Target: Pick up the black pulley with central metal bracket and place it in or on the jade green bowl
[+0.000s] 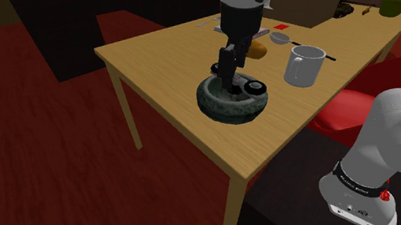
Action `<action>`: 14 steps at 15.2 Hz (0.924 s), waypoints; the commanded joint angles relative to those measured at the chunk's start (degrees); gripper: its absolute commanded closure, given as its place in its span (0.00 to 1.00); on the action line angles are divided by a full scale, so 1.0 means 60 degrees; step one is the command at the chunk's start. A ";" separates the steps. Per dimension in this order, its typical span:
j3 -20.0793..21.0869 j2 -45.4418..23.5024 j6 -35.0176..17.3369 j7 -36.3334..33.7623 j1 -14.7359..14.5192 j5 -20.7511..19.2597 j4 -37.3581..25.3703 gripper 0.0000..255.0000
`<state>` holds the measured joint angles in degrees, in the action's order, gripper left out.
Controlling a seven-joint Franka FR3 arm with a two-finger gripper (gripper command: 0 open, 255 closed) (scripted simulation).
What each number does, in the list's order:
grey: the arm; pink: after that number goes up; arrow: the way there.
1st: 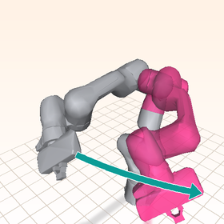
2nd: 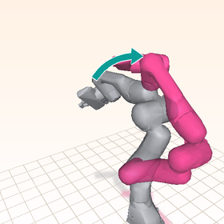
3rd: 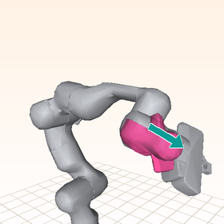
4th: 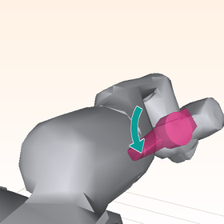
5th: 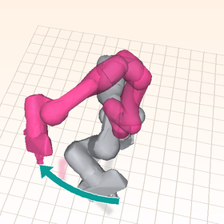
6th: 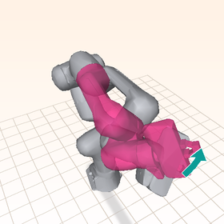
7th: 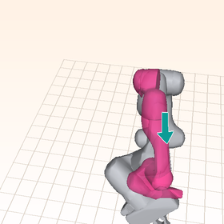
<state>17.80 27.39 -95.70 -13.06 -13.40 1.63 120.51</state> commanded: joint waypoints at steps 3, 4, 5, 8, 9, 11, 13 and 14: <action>-0.0004 -0.0053 0.0307 -0.0001 0.0012 -0.0016 -0.0357 0.00; 0.0003 -0.0117 0.0623 -0.0014 0.0022 -0.0031 -0.0735 0.00; 0.0012 -0.0193 0.0940 -0.0030 0.0033 -0.0049 -0.1126 0.00; 0.0022 -0.0262 0.1190 -0.0044 0.0043 -0.0064 -0.1443 0.00; 0.0023 -0.0263 0.1190 -0.0044 0.0043 -0.0064 -0.1443 0.00; 0.0023 -0.0263 0.1190 -0.0044 0.0043 -0.0064 -0.1444 0.00; 0.0023 -0.0263 0.1190 -0.0044 0.0043 -0.0064 -0.1444 0.00; 0.0023 -0.0263 0.1188 -0.0044 0.0043 -0.0064 -0.1442 0.00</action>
